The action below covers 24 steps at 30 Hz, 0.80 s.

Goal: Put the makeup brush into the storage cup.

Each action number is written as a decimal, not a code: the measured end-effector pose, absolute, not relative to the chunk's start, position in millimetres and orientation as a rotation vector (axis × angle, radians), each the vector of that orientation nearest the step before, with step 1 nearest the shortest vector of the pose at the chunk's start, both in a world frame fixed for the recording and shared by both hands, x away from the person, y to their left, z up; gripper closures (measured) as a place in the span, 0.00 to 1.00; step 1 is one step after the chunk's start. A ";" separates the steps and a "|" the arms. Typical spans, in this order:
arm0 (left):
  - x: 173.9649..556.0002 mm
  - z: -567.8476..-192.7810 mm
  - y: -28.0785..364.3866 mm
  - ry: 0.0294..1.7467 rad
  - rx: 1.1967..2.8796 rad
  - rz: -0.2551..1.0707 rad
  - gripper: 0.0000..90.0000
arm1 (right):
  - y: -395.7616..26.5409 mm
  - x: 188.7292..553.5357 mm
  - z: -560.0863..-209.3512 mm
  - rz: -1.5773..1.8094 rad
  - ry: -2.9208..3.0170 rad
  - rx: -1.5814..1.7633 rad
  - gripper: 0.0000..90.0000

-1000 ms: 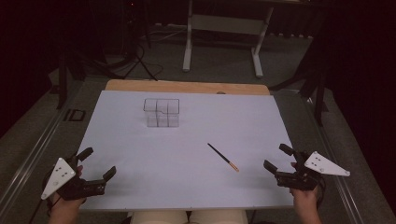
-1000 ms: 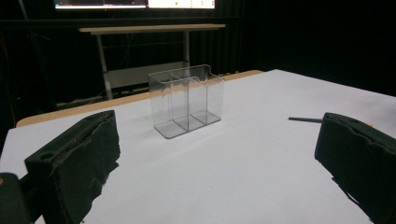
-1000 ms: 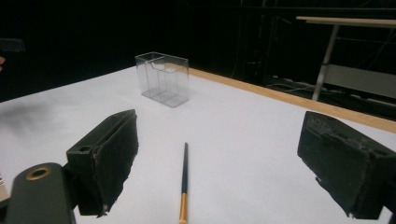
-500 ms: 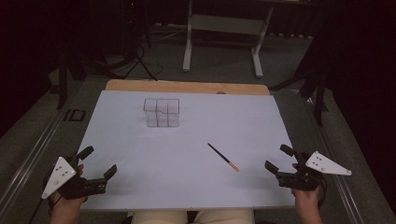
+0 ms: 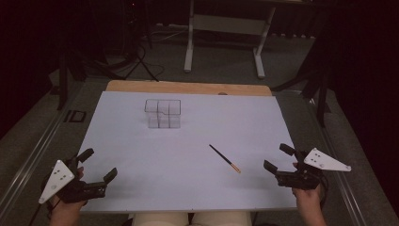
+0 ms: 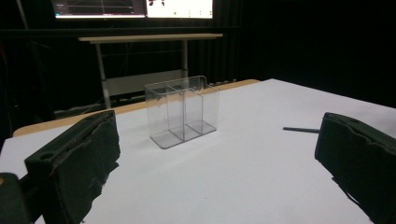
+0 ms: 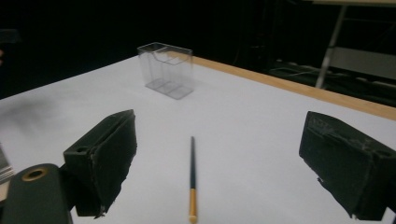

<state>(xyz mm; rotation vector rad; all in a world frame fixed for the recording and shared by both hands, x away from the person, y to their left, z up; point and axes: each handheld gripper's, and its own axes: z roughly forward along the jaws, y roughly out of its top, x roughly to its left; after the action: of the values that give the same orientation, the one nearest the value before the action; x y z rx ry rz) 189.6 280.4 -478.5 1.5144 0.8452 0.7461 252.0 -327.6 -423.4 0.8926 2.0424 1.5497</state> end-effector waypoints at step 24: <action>189.8 -475.8 272.9 0.813 1.525 0.713 0.01 | -287.6 281.9 -396.9 1.452 2.219 0.876 0.12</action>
<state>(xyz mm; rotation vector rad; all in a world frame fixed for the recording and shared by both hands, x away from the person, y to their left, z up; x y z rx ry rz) 189.8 272.9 -475.8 1.5245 0.8132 0.7127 281.9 -287.6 -396.9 0.8756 2.2190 1.4521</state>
